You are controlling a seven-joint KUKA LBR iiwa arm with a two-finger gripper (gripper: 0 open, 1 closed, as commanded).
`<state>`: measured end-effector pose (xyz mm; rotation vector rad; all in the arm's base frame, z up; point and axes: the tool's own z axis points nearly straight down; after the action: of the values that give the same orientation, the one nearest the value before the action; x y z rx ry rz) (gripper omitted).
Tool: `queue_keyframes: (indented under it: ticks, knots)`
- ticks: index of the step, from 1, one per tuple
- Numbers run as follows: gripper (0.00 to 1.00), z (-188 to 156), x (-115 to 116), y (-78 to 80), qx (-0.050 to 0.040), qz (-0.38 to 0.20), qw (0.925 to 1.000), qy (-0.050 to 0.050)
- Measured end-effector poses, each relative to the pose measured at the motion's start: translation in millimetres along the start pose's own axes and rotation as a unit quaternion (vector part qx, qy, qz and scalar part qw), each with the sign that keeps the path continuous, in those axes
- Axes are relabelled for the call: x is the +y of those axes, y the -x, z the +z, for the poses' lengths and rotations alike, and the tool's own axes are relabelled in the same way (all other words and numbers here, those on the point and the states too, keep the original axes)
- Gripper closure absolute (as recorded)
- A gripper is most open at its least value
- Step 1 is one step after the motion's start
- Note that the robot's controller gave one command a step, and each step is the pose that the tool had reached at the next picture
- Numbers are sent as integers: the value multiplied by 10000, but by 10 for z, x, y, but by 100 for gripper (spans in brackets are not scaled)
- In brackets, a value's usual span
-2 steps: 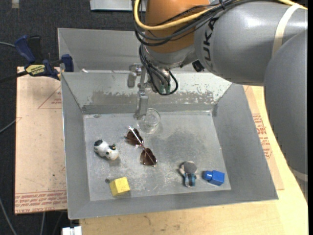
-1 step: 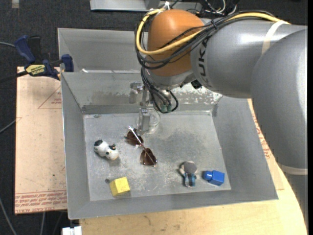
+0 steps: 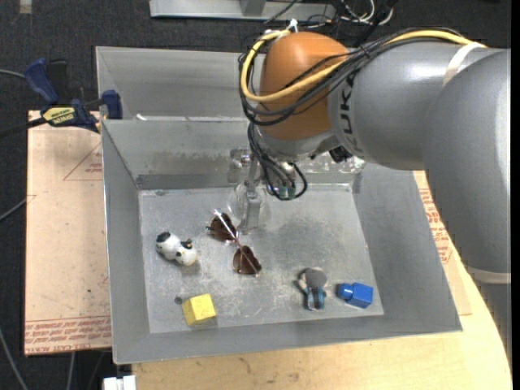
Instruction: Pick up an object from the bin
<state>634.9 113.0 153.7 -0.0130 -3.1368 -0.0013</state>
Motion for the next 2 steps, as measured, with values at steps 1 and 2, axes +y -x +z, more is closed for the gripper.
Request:
queue_keyframes:
  ticks: [1,2]
  knots:
    - [0,256,-11,-99,-37,130,9999,6]
    - [0,860,-40,-253,-21,835,9965,4]
